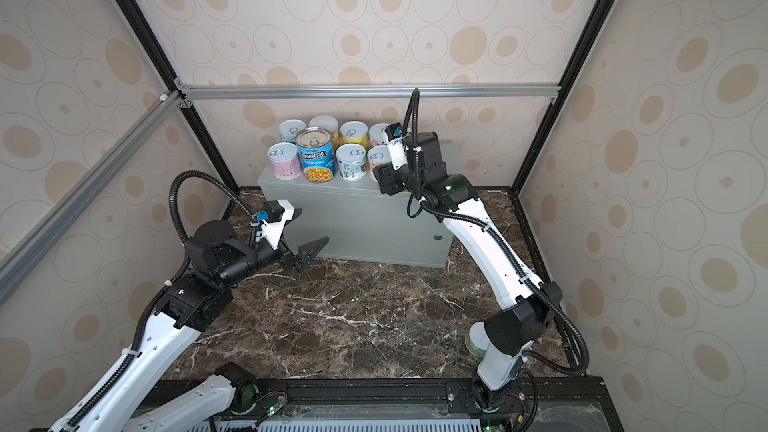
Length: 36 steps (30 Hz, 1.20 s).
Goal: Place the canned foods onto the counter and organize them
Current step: 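Open the right gripper and swing it down toward the green-labelled floor can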
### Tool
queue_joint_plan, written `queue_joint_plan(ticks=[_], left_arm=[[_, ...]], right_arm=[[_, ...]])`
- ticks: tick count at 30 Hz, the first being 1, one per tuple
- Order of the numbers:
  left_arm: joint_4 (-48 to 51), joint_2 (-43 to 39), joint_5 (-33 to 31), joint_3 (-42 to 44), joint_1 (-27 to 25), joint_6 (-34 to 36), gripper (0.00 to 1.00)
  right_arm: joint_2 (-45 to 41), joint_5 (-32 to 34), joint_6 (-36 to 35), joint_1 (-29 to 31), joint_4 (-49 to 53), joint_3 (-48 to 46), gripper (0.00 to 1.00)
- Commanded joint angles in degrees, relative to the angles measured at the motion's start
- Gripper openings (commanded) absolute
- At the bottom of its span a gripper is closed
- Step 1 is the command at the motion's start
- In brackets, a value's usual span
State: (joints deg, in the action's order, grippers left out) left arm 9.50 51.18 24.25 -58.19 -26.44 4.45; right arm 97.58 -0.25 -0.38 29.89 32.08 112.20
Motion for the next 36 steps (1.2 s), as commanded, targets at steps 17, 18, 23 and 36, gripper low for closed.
queue_joint_plan(ticks=[17, 18, 23, 36], left_arm=[[-1.6, 0.3, 2.4, -1.0, -0.4, 0.6, 0.98], [-1.8, 0.3, 2.4, -0.8, -0.4, 0.5, 0.98], [-3.4, 0.1, 5.2, 0.4, -0.5, -1.0, 0.98], [-6.0, -1.7, 7.7, 3.5, -0.4, -3.5, 0.98]], right_arm=[[-17.8, 17.3, 9.3, 0.2, 17.7, -6.4, 1.00], [-19.6, 19.1, 10.7, 0.2, 19.6, -7.4, 1.00], [-28.4, 29.8, 18.2, 0.2, 28.5, -13.7, 1.00], [-41.5, 31.7, 49.2, -5.3, 43.1, -39.2, 1.00]])
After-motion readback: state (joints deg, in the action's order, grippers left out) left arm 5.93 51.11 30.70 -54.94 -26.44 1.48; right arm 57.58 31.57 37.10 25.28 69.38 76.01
